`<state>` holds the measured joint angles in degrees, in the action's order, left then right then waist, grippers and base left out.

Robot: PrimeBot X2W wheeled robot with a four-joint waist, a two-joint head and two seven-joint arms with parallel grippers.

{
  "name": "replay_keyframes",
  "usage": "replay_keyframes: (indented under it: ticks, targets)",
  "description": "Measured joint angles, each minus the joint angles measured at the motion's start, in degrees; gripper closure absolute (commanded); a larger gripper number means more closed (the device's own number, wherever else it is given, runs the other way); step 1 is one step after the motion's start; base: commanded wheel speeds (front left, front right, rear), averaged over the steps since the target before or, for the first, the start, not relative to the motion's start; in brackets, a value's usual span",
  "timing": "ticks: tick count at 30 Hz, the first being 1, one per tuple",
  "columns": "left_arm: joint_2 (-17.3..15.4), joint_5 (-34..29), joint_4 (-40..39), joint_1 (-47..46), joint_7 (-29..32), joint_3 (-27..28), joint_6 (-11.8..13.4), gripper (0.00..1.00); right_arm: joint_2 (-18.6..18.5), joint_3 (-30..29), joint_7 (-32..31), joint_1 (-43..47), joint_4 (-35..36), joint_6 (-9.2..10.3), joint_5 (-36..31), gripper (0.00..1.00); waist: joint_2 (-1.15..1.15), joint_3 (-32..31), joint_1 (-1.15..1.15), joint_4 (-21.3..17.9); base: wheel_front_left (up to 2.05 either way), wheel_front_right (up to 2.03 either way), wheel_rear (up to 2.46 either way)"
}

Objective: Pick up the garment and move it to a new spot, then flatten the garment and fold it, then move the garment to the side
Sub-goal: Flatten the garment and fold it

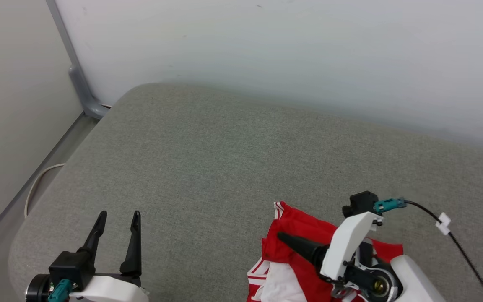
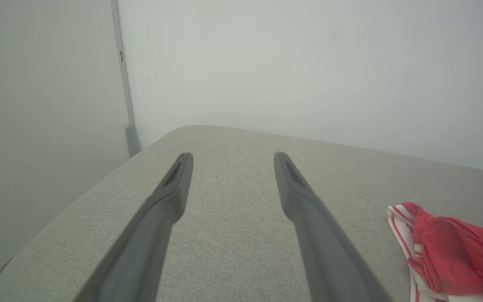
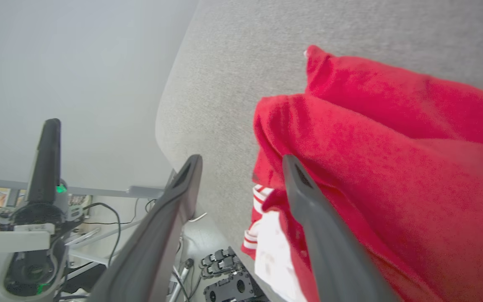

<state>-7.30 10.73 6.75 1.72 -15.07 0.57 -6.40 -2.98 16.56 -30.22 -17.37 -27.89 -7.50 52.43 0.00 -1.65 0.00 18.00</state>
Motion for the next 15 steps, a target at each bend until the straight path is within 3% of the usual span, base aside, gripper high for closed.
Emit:
replay_keyframes:
  ticks: [2, 8, 11, 15]
  targets:
    - [0.2, -0.1, 0.1, 0.1, 0.0, -0.3, 0.0, 0.0, 0.1, 2.4, 0.1, -0.3, 0.6, 0.0, 5.5, 0.0, 0.0, -0.2, 0.0, -0.2, 0.0, 0.0, 0.0]
    - [0.6, -0.2, 0.2, 0.2, 0.0, -1.8, -0.2, 0.0, 0.1, 5.9, 4.1, -3.5, -0.1, 0.0, 11.1, 0.0, 0.0, -0.8, 0.0, -1.4, 0.0, 0.0, 0.0]
    - [0.8, -0.2, -0.8, 0.2, 0.0, -1.9, -0.3, 0.0, 0.1, 5.6, 6.6, -6.2, -0.5, 0.01, 7.7, 0.0, 0.0, -0.9, 0.0, -2.3, 0.0, 0.0, 0.0]
    - [1.5, 0.0, -2.3, 0.2, 0.0, -2.0, -0.4, 0.0, -1.7, 4.5, 10.4, -8.9, 4.3, -0.01, -5.9, 0.0, 0.0, -0.9, 0.0, -3.8, 0.0, 0.0, 0.0]
